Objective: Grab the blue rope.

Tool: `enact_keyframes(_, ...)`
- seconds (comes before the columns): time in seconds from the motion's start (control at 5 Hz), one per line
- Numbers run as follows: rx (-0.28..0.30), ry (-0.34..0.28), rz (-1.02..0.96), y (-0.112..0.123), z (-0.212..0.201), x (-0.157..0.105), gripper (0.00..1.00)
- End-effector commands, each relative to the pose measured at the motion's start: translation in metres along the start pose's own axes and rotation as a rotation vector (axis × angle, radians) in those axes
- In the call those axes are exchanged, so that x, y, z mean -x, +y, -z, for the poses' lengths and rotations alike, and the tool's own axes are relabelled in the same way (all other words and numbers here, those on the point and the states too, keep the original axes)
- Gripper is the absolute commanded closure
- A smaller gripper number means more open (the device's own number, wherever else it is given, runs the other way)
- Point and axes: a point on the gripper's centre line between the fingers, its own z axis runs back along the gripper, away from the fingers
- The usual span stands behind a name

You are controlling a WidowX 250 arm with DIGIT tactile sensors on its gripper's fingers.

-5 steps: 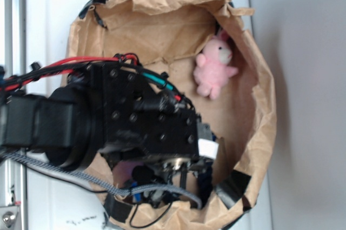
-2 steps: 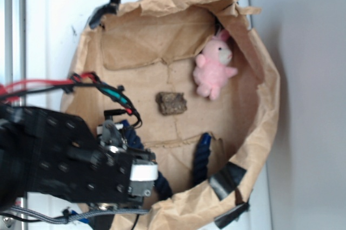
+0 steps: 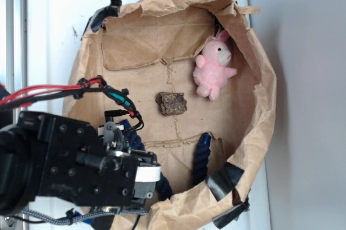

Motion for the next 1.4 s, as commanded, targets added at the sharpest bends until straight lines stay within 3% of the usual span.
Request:
enact_keyframes(0.0, -0.011, 0.019, 0.081, -0.016, 0.002, 0.014, 0.00)
enact_keyframes(0.4, 0.070, -0.016, 0.017, 0.006, -0.030, -0.041, 0.00)
enact_keyframes(0.6, 0.078, -0.056, 0.003, 0.019, -0.035, -0.059, 0.00)
enact_keyframes(1.2, -0.032, 0.011, 0.014, 0.027, 0.011, -0.063, 0.00)
